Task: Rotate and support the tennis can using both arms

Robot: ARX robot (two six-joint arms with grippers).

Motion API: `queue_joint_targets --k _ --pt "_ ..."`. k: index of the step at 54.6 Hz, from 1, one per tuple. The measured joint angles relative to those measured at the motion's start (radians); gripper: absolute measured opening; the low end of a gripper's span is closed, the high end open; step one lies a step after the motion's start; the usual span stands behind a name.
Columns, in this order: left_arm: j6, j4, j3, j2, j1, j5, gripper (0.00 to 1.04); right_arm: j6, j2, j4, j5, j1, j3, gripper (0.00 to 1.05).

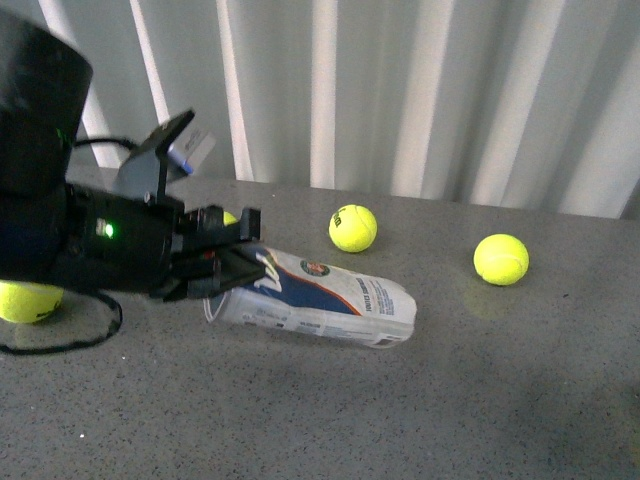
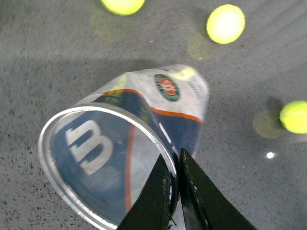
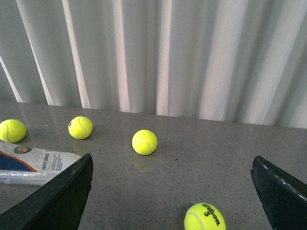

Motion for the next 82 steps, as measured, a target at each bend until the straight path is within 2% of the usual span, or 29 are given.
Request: queue_joint_targets --k 8,15,20,30,37,48,57,82 --pt "0.21 -0.251 0.108 -0.138 -0.032 0.012 0.04 0.0 0.0 0.0 0.0 0.0 0.0 0.98" --pt "0.496 -0.52 0.249 -0.241 -0.082 -0.048 0.04 0.0 0.0 0.0 0.0 0.0 0.0 0.98" --pt "0.713 -0.695 0.343 -0.282 -0.123 -0.053 0.04 0.0 0.0 0.0 0.0 0.0 0.0 0.98" --pt "1.171 -1.005 0.476 -0.254 -0.182 -0.204 0.04 0.0 0.0 0.0 0.0 0.0 0.0 0.98" --pt "1.314 -1.121 0.533 -0.184 -0.196 -0.262 0.04 0.0 0.0 0.0 0.0 0.0 0.0 0.98" --pt "1.426 -1.136 0.622 -0.075 -0.216 -0.394 0.04 0.0 0.0 0.0 0.0 0.0 0.0 0.98" --pt "1.458 -1.17 0.677 -0.013 -0.228 -0.426 0.04 0.0 0.0 0.0 0.0 0.0 0.0 0.98" --pt "1.453 -1.276 0.774 0.101 -0.249 -0.435 0.04 0.0 0.0 0.0 0.0 0.0 0.0 0.98"
